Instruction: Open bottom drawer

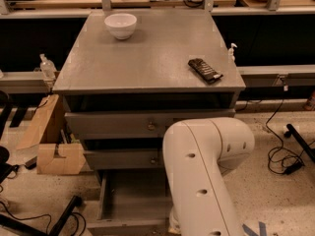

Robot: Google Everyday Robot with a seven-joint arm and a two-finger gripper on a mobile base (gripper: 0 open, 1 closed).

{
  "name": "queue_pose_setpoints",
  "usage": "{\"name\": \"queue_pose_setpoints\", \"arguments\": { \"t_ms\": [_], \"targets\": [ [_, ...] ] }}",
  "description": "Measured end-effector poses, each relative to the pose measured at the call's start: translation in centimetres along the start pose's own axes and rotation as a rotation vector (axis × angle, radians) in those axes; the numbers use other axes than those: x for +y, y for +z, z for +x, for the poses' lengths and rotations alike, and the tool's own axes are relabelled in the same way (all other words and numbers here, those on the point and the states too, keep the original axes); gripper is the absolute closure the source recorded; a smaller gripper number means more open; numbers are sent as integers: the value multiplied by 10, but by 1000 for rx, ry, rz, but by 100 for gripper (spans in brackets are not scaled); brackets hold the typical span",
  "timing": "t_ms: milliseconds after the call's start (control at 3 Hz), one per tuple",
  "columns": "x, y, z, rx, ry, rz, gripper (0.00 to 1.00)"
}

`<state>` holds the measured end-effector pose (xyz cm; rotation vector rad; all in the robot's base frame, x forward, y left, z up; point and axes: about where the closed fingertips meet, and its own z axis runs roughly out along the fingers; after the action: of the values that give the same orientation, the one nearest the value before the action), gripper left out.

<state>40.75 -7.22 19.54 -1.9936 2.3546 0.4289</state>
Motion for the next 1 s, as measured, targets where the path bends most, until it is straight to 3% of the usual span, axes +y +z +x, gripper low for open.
{"name": "queue_pose_setpoints", "arguments": {
  "t_ms": [1000],
  "targets": [
    [12,2,1,-7,10,-5,100]
  ]
}}
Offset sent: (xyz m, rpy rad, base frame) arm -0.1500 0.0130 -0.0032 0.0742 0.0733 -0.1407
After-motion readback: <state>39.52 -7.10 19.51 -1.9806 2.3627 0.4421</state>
